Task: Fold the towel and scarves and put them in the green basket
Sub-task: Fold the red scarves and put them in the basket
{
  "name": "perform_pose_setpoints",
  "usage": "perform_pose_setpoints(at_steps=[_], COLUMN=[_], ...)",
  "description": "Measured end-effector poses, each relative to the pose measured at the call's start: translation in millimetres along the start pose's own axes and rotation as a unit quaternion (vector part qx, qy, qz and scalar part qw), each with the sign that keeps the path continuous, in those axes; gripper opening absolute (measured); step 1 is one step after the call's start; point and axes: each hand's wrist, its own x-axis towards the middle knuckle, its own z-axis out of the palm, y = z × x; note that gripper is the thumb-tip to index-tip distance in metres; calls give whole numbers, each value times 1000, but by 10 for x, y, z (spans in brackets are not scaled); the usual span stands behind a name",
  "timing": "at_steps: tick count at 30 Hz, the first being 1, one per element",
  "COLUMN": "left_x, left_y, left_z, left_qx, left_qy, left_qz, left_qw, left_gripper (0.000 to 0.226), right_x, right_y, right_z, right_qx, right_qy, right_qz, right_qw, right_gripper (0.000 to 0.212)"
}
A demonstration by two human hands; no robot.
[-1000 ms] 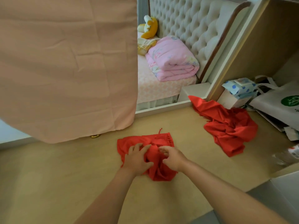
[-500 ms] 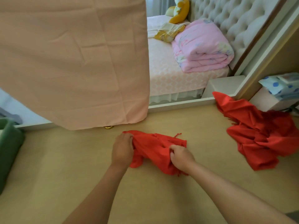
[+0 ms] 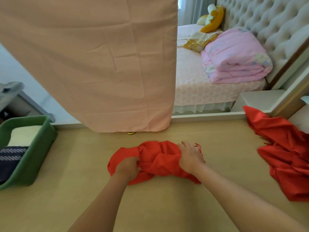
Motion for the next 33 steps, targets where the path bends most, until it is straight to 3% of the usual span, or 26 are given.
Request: perform_pose_setpoints(at_steps=[3,6,9,12,15,18,21,23,25,27,29,31,33], left_x=[-8,5,-113,-209,-213,-184,-44,43,77,46,19,1,17], left_y=[-172,-430,-605,-865,-1260,-1611,-1859,-1900,-1847,-1748,-1695,-1731,-1837], left_z=[-28,-145,-421,-747,-1028,-1190,-1063,-853,-624,-400,-179,2,93], left_qx=[-32,-108,-238,-316,-336,-297,-147,-92,-103,-100,-12,84,116], left_qy=[32,156,244,324,410,451,407,352,248,95,-8,-46,-20], left_qz=[3,31,4,-44,-126,-165,-160,-59,94,190,207,202,211], left_qw=[999,981,940,890,839,825,887,930,959,972,978,975,970], left_gripper=[15,10,13,13,14,14,38,53,51,52,60,72,55], right_x=[-13,5,58,143,214,216,171,150,143,102,61,31,17], right_y=[-313,-592,-818,-1009,-1137,-1193,-1323,-1466,-1664,-1914,-2109,-2235,-2305], right_z=[146,239,238,134,-23,-149,-86,52,219,382,577,774,936], right_qx=[64,24,54,69,0,-81,-119,-102,-40,62,117,84,23], right_qy=[-62,-110,-56,20,96,102,106,118,103,38,-27,-60,-81], right_qz=[-66,-75,-69,-27,59,164,185,126,42,-17,-38,-48,-63], right_qw=[994,991,995,997,994,978,970,980,993,997,992,994,994], right_gripper=[69,57,21,21,22,25,33,46,52,51,46,47,55])
